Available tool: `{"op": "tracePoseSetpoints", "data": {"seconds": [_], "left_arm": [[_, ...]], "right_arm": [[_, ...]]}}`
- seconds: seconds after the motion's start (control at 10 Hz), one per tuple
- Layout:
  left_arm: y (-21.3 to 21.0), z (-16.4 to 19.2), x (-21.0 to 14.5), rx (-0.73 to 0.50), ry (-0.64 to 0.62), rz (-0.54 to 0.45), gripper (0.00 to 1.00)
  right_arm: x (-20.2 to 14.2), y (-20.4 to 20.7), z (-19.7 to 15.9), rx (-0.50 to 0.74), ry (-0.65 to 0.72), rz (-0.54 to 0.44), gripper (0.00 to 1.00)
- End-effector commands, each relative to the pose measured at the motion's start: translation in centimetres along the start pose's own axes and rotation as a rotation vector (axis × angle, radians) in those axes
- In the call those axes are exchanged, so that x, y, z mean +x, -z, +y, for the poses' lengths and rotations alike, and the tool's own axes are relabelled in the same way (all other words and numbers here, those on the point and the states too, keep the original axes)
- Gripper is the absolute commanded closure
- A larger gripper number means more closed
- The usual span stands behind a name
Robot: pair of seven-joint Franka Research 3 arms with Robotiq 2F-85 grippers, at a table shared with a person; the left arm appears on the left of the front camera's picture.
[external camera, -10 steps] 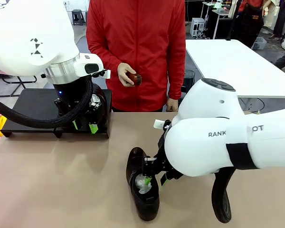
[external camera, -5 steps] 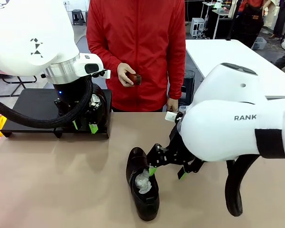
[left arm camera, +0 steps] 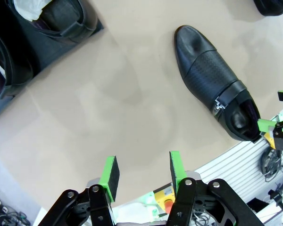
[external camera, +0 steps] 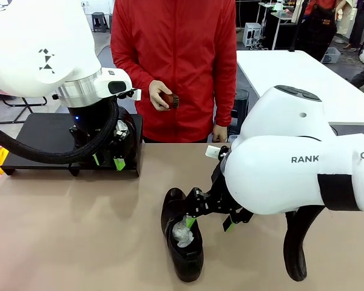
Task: Organize the shoes by placing them on the stand.
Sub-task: Place the Shoe from the middle of the table onto the Shoes Stand.
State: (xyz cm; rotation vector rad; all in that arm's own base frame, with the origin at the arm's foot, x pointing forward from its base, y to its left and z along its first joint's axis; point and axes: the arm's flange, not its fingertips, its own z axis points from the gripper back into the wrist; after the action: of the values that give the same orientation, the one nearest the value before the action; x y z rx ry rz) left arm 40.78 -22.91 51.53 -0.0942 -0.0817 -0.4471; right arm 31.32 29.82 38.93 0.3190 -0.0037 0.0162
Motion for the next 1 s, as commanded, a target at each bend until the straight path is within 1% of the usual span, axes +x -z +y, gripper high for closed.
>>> {"op": "tracePoseSetpoints", "data": {"seconds": [0.0,0.1,0.2,0.3,0.4,0.5,0.6,0.7,0.8,0.9], "left_arm": [[-0.1,0.2,-0.1,0.013,-0.002,-0.002,0.42],[-0.1,0.2,-0.1,0.013,-0.002,-0.002,0.42],[0.0,0.0,0.0,0.000,0.000,0.000,0.42],[1.4,-2.9,-0.7,-0.029,0.048,0.021,0.42],[1.8,-5.6,-1.5,-0.066,0.069,-0.002,0.42],[1.8,-8.3,-2.2,-0.114,0.003,-0.061,0.42],[1.8,-11.0,-2.7,-0.142,-0.028,-0.097,0.42],[1.4,-13.6,-3.1,-0.142,-0.044,-0.091,0.42],[1.0,-15.6,-3.3,-0.125,-0.078,-0.068,0.42],[1.3,-17.8,-2.9,-0.132,-0.059,-0.024,0.42]], "right_arm": [[0.4,0.2,0.3,0.016,0.008,-0.014,0.00],[0.0,0.0,0.0,0.000,0.000,0.000,0.00],[-0.4,-2.2,-1.9,0.039,0.037,-0.012,0.00],[-0.7,-5.2,-4.9,0.031,0.161,-0.092,0.00],[-0.8,-7.6,-7.4,0.001,0.288,-0.190,0.00],[-0.3,-9.2,-9.8,0.004,0.398,-0.256,0.00],[-0.1,-10.4,-11.8,0.018,0.494,-0.311,0.00],[0.0,-11.4,-12.9,0.039,0.517,-0.337,0.00],[0.0,-12.1,-13.8,0.005,0.547,-0.376,0.00],[0.3,-12.4,-14.9,-0.056,0.605,-0.422,0.00]]}}
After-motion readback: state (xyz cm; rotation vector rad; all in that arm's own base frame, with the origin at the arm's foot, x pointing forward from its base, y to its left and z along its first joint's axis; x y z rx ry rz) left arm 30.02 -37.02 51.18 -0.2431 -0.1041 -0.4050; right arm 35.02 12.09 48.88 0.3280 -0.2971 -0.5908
